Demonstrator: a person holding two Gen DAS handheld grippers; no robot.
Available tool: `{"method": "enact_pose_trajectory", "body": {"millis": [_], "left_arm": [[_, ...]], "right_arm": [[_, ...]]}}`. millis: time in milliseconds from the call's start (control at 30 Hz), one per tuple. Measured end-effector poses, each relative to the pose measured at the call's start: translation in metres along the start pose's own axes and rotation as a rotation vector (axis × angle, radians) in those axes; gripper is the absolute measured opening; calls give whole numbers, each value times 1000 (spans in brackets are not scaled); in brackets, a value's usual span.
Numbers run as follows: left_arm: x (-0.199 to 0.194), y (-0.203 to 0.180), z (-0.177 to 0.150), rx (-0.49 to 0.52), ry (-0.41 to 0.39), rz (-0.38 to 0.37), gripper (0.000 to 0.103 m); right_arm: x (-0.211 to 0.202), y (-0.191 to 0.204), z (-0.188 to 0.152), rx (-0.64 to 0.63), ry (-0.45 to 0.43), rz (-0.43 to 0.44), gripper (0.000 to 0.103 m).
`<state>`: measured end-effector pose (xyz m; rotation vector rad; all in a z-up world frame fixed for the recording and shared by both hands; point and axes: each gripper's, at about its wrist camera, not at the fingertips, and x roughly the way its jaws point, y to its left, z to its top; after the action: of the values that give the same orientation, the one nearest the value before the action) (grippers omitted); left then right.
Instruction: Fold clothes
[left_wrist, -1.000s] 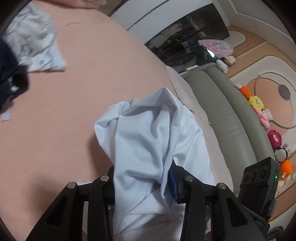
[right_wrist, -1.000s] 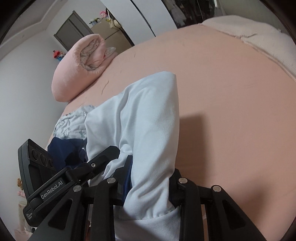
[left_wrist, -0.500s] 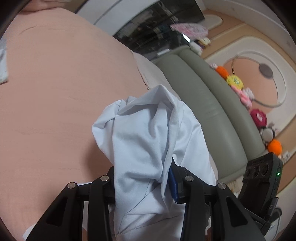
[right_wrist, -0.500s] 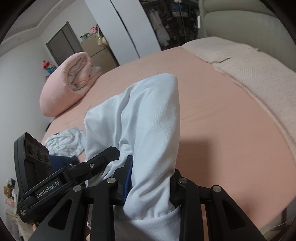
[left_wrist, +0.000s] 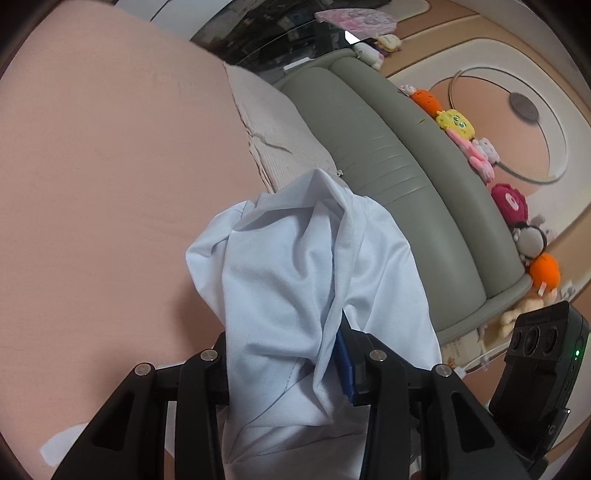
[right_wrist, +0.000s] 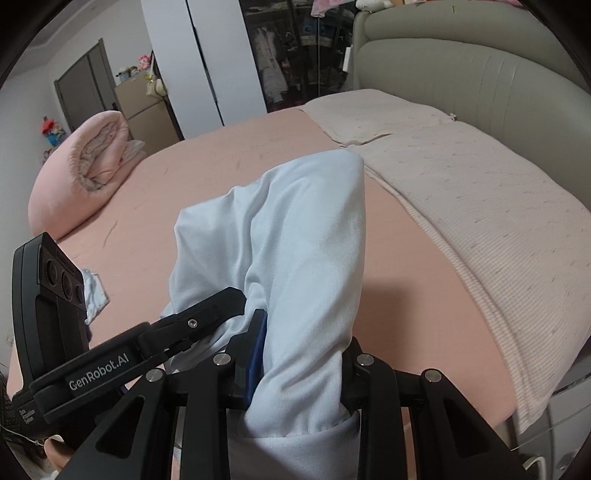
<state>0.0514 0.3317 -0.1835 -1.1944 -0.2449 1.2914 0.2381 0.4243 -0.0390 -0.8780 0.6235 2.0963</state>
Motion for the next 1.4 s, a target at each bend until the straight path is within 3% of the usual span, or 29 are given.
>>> {"method": "enact_pose_trajectory", "body": {"millis": [100, 233, 433, 667, 800, 867, 1167, 1400], "left_arm": [[12, -7, 8, 8, -1, 16, 36], [35, -8, 21, -84, 70, -13, 35], [44, -30, 38, -146, 124, -107, 35], [52, -92, 66, -47, 152, -229, 35], [70, -85, 75, -119, 228, -362, 35], [75, -75, 74, -154, 233, -370, 35], [70, -37, 62, -92, 198, -163, 35], [71, 1, 40, -54, 225, 9, 34]], "right_arm": [[4, -5, 12, -46, 3, -23, 28], [12, -18, 29, -57, 45, -20, 28], [-10, -30, 59, -70, 34, -63, 28], [-59, -23, 98, -211, -27, -239, 28], [-72, -27, 110, -210, -54, -271, 28], [-71, -29, 112, -206, -50, -268, 28], [-10, -25, 96, -190, 76, -204, 28], [38, -34, 66, -113, 177, -123, 28]]}}
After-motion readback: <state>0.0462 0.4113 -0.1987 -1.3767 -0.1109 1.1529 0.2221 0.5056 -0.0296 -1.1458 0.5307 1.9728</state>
